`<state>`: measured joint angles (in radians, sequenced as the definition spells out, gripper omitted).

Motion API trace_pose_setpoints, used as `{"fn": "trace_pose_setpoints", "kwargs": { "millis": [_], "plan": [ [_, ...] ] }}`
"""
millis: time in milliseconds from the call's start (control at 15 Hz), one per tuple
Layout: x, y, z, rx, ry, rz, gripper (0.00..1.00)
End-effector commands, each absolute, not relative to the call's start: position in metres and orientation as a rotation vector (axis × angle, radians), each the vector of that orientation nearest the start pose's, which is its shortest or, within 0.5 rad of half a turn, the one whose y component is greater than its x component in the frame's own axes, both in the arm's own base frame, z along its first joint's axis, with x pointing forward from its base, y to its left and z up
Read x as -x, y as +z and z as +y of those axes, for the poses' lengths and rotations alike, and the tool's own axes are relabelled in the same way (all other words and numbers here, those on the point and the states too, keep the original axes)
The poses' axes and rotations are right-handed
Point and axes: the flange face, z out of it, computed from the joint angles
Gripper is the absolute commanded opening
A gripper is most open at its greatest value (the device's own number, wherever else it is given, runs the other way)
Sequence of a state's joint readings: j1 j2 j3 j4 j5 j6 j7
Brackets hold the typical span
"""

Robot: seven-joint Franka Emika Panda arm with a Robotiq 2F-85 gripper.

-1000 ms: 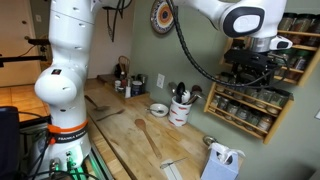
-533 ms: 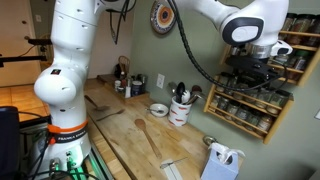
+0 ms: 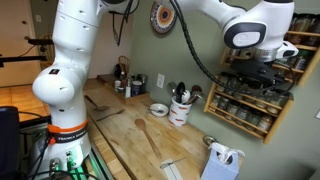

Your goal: Remove the third jar from the top stand on the right

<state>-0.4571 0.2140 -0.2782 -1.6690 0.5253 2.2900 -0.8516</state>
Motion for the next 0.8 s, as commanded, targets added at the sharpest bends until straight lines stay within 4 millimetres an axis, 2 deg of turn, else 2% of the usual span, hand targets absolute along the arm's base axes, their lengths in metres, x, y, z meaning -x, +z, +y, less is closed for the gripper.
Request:
{"fn": "trace_pose_setpoints", "kwargs": {
  "millis": [0, 733],
  "plan": [
    [-0.512, 0.530, -0.431, 2.975, -0.982, 0.162, 1.00],
    [-0.522, 0.520, -0.438, 2.922, -1.115, -0.003, 1.00]
  ]
}}
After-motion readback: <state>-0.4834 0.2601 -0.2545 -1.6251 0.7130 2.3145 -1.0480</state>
